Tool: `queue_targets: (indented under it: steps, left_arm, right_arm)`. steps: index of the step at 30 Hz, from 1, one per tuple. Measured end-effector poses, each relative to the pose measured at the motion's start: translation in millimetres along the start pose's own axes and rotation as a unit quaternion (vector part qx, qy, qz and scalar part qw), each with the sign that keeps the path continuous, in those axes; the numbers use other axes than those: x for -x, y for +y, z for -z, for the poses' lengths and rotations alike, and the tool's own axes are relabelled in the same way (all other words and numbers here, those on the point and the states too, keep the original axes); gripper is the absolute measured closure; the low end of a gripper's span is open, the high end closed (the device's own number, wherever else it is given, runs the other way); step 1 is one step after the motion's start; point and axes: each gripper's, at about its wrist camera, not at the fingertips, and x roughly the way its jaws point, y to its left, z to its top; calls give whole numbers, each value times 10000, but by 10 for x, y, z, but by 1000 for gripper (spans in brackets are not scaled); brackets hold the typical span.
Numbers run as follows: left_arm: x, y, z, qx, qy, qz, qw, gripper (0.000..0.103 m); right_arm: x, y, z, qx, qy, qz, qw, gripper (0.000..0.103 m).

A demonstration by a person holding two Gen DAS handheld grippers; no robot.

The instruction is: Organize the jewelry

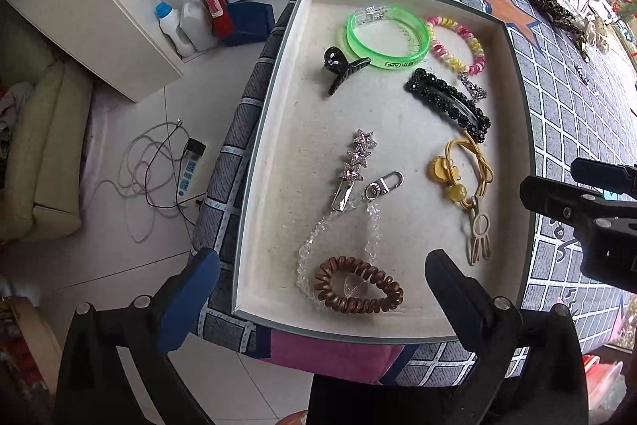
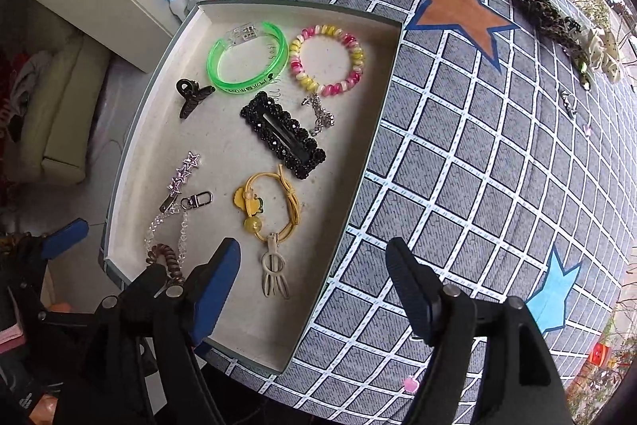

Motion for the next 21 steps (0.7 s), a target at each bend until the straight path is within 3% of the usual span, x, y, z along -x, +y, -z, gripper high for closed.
queue_targets:
  steps: [10,21]
  left_arm:
    - [28,31,-13,30,-77,-250,9997,0]
    - [16,-2,-4,23,13,-183,9998,0]
  right_arm:
    - [62,13,86,169,-39,72,9998,24]
    - [97,10,88,170,-49,73,9998,24]
